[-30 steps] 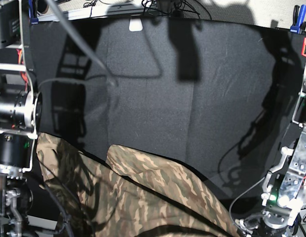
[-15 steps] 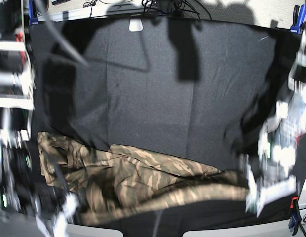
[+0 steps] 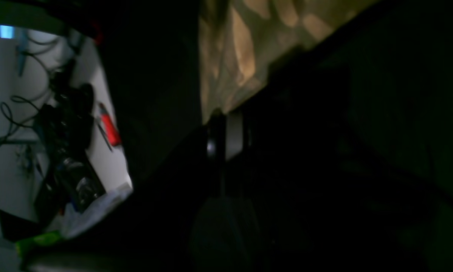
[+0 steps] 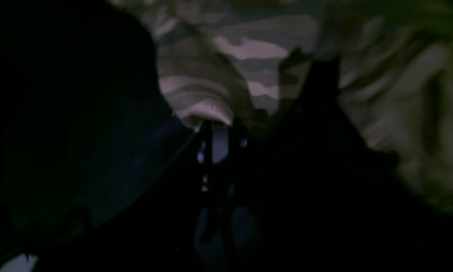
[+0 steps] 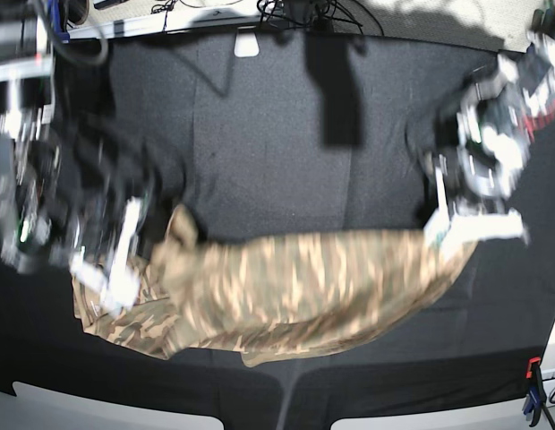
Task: Layout the t-shirt on the table in an organized manner, then fold the t-shirt properly
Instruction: 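Lift the shirt with both grippers and swing it over the table, then lay the shirt down flat and release with the right gripper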
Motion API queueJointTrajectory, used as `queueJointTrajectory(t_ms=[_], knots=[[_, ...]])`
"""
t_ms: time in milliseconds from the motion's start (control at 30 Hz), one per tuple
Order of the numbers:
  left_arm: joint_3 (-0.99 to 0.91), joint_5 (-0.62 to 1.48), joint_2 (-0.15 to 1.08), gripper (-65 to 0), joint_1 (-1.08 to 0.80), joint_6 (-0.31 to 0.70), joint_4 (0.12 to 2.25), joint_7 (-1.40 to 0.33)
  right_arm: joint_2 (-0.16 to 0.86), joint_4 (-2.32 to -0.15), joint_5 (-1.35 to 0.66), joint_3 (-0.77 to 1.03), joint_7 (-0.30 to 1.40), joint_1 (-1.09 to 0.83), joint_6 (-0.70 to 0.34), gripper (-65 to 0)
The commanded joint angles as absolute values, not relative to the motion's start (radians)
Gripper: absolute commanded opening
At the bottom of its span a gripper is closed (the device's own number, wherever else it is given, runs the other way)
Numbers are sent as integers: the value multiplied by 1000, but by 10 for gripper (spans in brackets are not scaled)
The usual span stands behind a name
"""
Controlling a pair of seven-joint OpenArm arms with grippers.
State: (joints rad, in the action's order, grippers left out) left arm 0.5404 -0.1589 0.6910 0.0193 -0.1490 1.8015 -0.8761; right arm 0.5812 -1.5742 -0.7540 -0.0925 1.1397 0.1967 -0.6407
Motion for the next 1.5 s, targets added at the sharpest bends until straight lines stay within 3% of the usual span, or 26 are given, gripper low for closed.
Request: queueJointTrajectory(t_ms=[0, 167, 500, 733, 1067, 1467], knots=[[529, -194, 705, -650, 10, -162, 1823, -868, 599, -1611, -764, -63, 1122, 188, -645, -650], [529, -251, 706, -650, -91, -162, 1841, -904, 606, -1734, -764, 78, 1122, 23, -649, -650], [529, -319, 804, -650, -197, -176, 2019, -992, 742, -1991, -802, 458, 1122, -250, -655, -650], [529, -348, 815, -650, -244, -176, 2126, -1013, 745, -2102, -889, 677, 1122, -429, -675, -650], [529, -403, 815, -650, -398, -176, 2126, -1047, 740, -2144, -845, 753, 1122, -780, -683, -650], [529, -405, 816, -650, -485, -175, 2126, -1066, 745, -2144, -627, 754, 1122, -976, -686, -650]])
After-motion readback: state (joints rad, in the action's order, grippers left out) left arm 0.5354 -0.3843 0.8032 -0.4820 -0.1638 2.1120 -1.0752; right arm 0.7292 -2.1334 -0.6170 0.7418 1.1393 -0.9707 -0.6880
